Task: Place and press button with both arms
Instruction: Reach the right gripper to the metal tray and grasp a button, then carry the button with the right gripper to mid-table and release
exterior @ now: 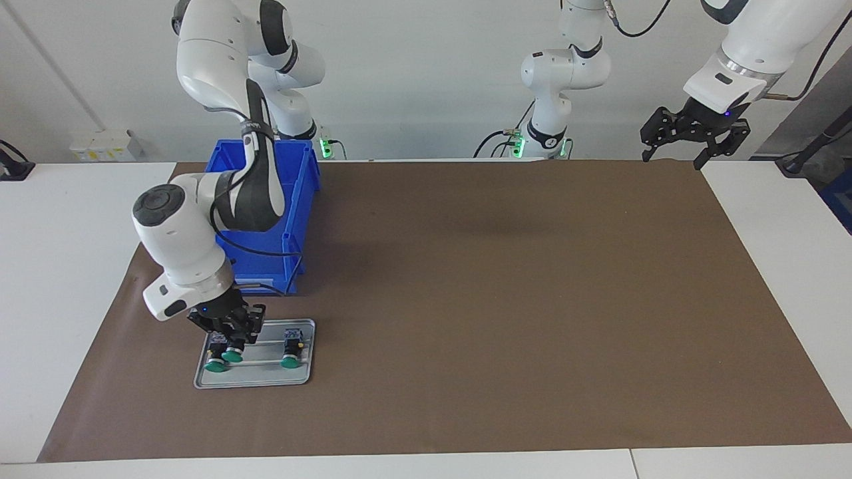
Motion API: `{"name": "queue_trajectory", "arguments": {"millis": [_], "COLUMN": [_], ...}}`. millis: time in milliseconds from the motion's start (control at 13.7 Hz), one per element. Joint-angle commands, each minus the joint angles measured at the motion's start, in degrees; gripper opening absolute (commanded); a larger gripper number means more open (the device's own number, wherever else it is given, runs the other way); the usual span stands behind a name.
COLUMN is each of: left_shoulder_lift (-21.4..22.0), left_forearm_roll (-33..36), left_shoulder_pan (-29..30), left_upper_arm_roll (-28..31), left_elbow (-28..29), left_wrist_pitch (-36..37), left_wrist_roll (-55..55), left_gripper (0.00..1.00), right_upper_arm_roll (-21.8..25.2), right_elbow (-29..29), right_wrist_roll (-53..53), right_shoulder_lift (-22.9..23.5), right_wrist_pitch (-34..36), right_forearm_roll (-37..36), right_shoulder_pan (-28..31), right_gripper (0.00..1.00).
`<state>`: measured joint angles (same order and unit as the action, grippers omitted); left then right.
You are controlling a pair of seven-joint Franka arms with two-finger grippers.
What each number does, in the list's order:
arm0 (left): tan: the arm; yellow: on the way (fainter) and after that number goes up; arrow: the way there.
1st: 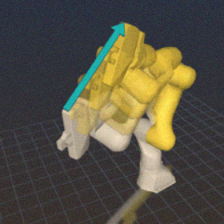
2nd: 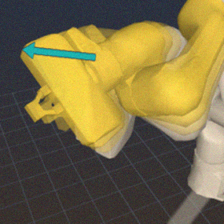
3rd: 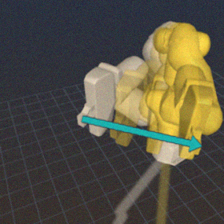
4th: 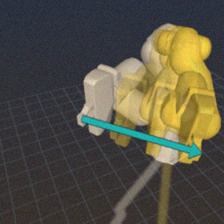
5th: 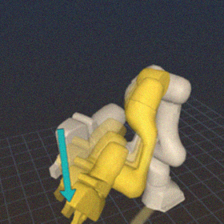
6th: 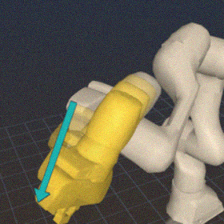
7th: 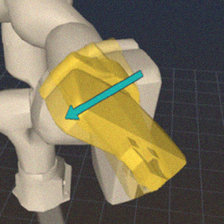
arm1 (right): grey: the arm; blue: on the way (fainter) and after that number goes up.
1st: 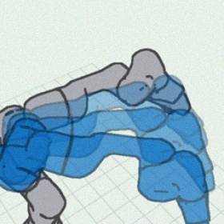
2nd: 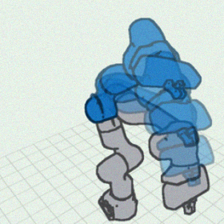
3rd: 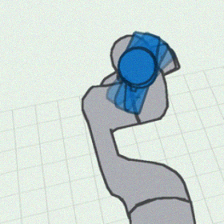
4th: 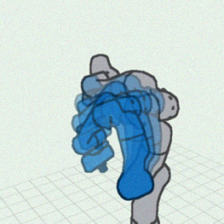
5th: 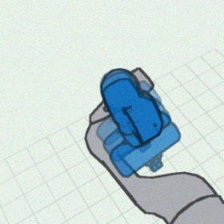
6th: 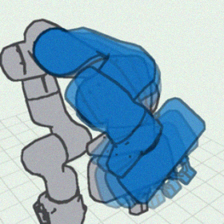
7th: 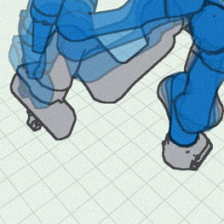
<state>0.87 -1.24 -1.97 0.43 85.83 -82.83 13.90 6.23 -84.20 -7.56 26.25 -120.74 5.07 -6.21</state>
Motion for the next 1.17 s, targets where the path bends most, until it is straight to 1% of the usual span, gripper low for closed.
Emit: {"name": "queue_trajectory", "arguments": {"millis": [0,146,364,510,728,874,1092], "left_shoulder_lift": [1.6,1.6,1.6,1.6,1.6,1.6,1.6], "left_forearm_roll": [0.6,0.5,0.6,0.6,0.6,0.6,0.6], "left_shoulder_pan": [-0.1,-0.1,-0.1,-0.1,-0.1,-0.1,-0.1], "left_upper_arm_roll": [0.2,0.2,0.2,0.2,0.2,0.2,0.2], "left_elbow": [2.0,2.0,2.0,2.0,2.0,2.0,2.0], "left_wrist_pitch": [-1.1,-1.1,-1.1,-1.1,-1.1,-1.1,-1.1], "left_wrist_roll": [0.3,0.3,0.3,0.3,0.3,0.3,0.3], "left_gripper": [1.0,1.0,1.0,1.0,1.0,1.0,1.0], "right_upper_arm_roll": [0.1,0.3,-0.1,-0.4,-0.4,-0.5,-0.5], "right_elbow": [3.9,4.9,4.8,4.7,4.0,3.9,2.3], "right_wrist_roll": [-12.4,-24.8,-45.1,-59.6,-75.2,-85.2,-103.5], "right_shoulder_lift": [-0.5,-1.4,-3.2,-3.4,-3.8,-3.8,-2.6], "right_wrist_pitch": [5.1,7.7,8.1,7.6,7.1,6.8,3.3], "right_forearm_roll": [-0.9,-0.9,-0.9,-0.9,-1.0,-3.4,-4.4], "right_shoulder_pan": [-2.9,-5.9,-10.5,-14.2,-20.5,-23.7,-29.1], "right_gripper": [0.0,0.0,0.0,0.0,0.0,0.0,0.0]}}
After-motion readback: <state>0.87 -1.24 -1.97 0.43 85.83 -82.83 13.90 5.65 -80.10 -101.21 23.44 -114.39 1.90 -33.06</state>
